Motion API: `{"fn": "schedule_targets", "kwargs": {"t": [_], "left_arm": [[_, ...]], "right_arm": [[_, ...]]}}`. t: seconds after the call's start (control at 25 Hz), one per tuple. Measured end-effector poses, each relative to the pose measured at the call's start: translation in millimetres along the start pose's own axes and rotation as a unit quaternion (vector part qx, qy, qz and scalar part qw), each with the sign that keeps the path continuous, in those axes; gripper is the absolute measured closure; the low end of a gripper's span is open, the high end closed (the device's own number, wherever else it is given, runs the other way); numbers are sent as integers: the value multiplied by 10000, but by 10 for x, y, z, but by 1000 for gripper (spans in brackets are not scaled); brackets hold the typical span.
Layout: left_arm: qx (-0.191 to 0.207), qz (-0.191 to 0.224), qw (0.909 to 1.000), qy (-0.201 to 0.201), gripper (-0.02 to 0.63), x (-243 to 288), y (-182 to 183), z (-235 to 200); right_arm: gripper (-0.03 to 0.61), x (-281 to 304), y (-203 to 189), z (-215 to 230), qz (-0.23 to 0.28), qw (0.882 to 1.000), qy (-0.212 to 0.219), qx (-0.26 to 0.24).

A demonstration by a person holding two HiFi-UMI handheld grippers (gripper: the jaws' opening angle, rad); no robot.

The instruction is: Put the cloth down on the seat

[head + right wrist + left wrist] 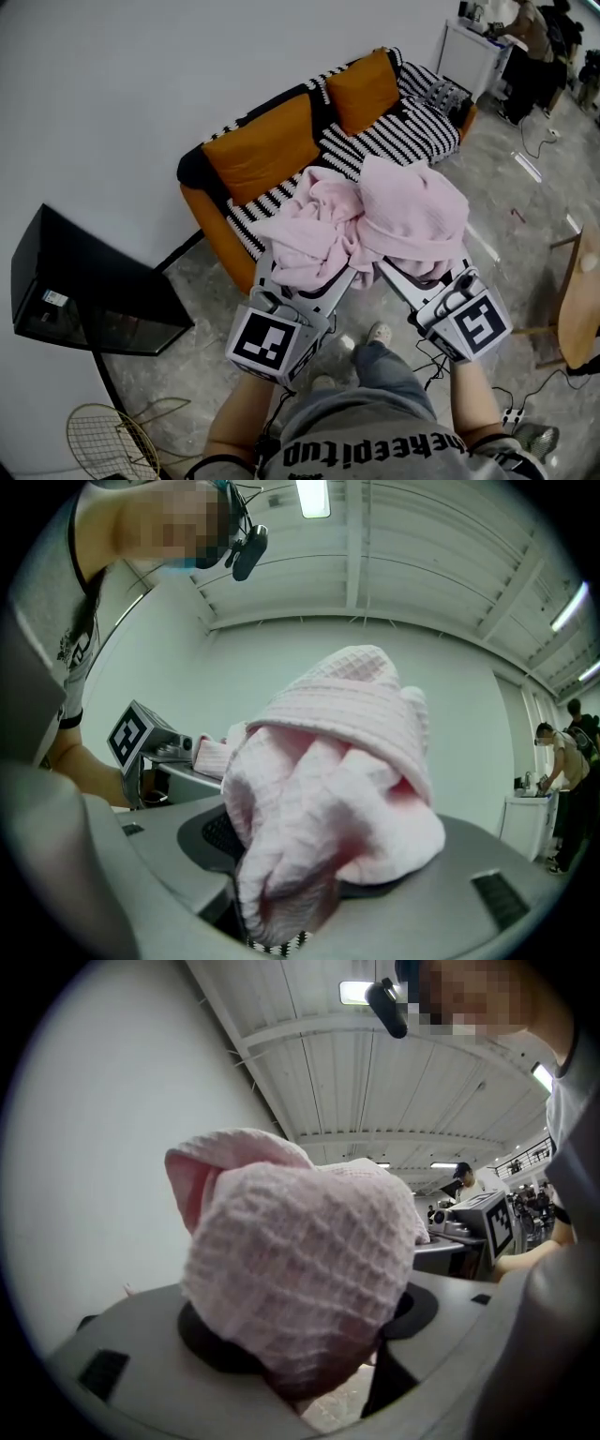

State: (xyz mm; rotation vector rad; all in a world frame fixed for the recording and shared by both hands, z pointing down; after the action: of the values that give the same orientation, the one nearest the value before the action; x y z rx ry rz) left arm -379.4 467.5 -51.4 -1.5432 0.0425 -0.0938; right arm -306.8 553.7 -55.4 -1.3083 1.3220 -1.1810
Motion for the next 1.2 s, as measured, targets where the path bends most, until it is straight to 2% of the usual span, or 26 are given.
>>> {"fn": "schedule_targets", "kwargs": {"t": [0.36,0.84,0.96,1.2], "left_arm": [[6,-83,9992,388,281,955,47,-121],[-35,-24,9976,685,281,1997,89,-25],[-108,-124,9971,747,281,2199,95,-146],[-123,-228,9967,773,281,2361,7,-341]], "right_arm": [[290,253,-47,1025,304,9991,276,77],[290,263,-181,2113,267,9981,560,51],[290,411,-205,2316,209,9977,630,152],[290,624,-312,2456,188,9974,656,219]]}}
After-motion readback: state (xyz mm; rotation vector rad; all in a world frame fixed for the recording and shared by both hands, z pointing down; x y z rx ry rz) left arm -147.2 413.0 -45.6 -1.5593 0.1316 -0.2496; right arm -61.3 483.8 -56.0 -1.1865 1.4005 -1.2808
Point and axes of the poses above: the fingertips, and each gripper's own axes: x forward along the fingers, z to its right, y out of its top, the point moved 3 cm from there along -x, backward along the fingers, and after that the axes turned 4 degrees about y, right-handed, at the moved point
